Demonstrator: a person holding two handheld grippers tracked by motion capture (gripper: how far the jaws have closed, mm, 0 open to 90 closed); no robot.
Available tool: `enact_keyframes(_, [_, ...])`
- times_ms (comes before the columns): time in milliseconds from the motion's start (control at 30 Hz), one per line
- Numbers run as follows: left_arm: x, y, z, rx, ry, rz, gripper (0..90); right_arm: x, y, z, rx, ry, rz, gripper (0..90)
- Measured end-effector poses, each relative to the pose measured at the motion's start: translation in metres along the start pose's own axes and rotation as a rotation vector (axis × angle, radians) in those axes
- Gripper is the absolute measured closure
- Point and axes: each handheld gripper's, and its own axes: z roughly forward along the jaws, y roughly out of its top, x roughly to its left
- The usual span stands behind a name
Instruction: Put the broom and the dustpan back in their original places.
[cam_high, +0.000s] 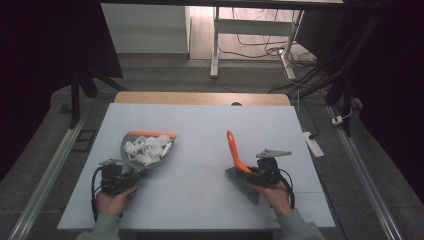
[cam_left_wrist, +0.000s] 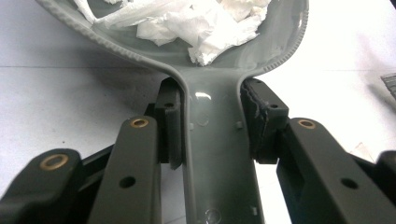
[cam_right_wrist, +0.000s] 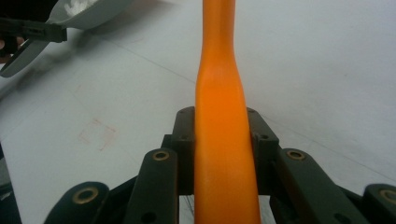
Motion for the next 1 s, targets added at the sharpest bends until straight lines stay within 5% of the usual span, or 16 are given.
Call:
enact_keyframes(500, [0.000, 0.002, 0.013, 0.034, 0.015, -0.008, 61.9, -0.026, 0.000, 0.005, 0.028, -0.076, 0.056, 67.7])
enact_keyframes(1000, [-0.001, 0.002, 0.019, 0.057, 0.034, -0.003, 61.8, -0.043, -0.002, 0.014, 0.103, -0.142, 0.048, 49.0])
